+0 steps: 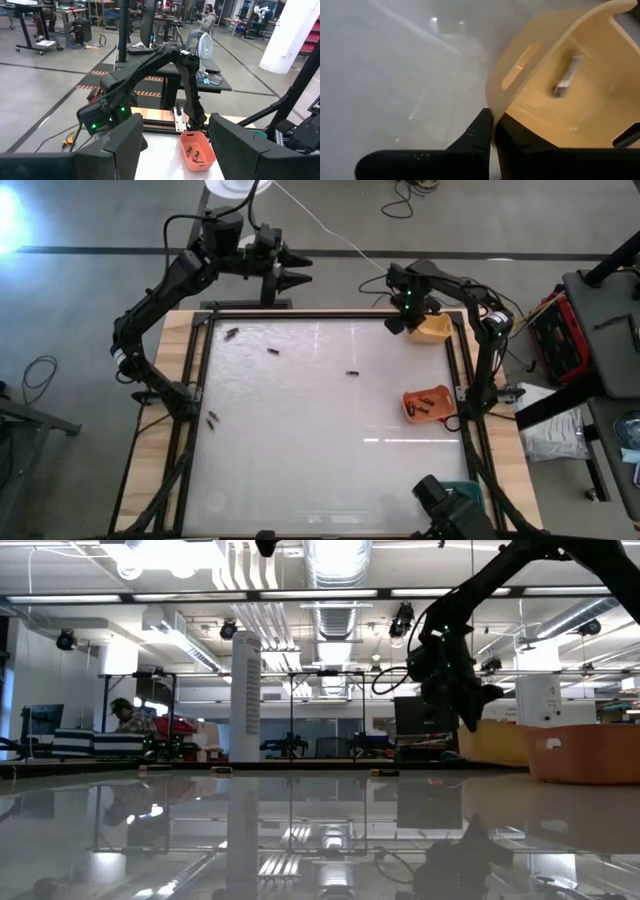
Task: Sort batteries
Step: Put the silver battery into the green bin
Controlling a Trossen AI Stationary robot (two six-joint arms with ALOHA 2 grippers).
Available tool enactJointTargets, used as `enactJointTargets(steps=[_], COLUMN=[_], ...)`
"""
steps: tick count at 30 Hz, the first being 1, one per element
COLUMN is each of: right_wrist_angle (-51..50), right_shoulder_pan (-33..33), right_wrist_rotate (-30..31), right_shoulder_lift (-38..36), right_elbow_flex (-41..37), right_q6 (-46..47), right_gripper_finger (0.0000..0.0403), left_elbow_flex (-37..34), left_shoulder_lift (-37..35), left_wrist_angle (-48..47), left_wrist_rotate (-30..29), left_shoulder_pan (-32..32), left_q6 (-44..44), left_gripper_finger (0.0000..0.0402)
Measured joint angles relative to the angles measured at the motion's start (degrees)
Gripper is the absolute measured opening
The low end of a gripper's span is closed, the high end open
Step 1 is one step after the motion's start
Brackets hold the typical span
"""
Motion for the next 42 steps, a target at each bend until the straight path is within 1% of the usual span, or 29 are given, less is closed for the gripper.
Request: enactJointTargets(steps=[4,11,14,17,22,25,27,28,31,35,39,42], right_wrist_angle=[-1.65,-1.92,-1.56,-1.17,-1.11,-1.58,-2.05,-2.09,-1.99,1.88,7.12,10.60], right_shoulder_pan=[-0.04,-0.04,-0.01,0.09,0.09,0.09,-0.20,-0.64,-2.88,-5.73,-6.29,-6.25], right_wrist_rotate=[-4.40,-4.39,-4.34,-4.34,-3.98,-0.26,3.23,3.90,4.30,9.21,10.02,10.75], right_shoulder_lift=[0.36,2.46,2.93,2.95,1.07,-1.73,-3.72,-4.44,-5.02,-4.83,-4.81,-4.81], right_elbow_flex=[0.45,0.36,0.34,0.34,0.29,0.29,0.02,-0.37,-2.01,-5.46,-8.49,-10.73], right_q6=[-0.94,-1.14,-1.14,-1.11,0.10,0.34,0.32,0.38,3.45,6.81,5.62,5.06], right_gripper_finger=[0.0009,0.0014,0.0023,0.0047,0.0110,0.0143,0.0158,0.0162,0.0164,0.0145,0.0125,0.0120], left_elbow_flex=[0.00,0.02,0.01,0.02,0.02,0.02,0.02,0.02,0.02,0.02,0.02,0.02], left_shoulder_lift=[0.02,0.02,0.02,0.02,0.02,0.02,0.02,0.02,0.02,0.04,0.04,0.04], left_wrist_angle=[0.09,0.13,0.11,0.13,0.15,0.25,0.28,0.29,0.68,2.01,2.14,2.14], left_wrist_rotate=[0.00,0.02,0.02,0.02,0.02,0.02,0.01,0.02,-0.02,-0.03,-0.02,-0.03], left_shoulder_pan=[0.00,0.00,0.00,0.00,0.00,0.00,0.00,0.00,0.00,0.00,0.08,0.23], left_q6=[0.19,0.30,0.30,0.30,0.36,0.52,0.54,0.54,0.75,0.78,0.78,0.78], left_gripper_finger=[0.0206,0.0206,0.0206,0.0206,0.0206,0.0206,0.0206,0.0206,0.0206,0.0206,0.0206,0.0206])
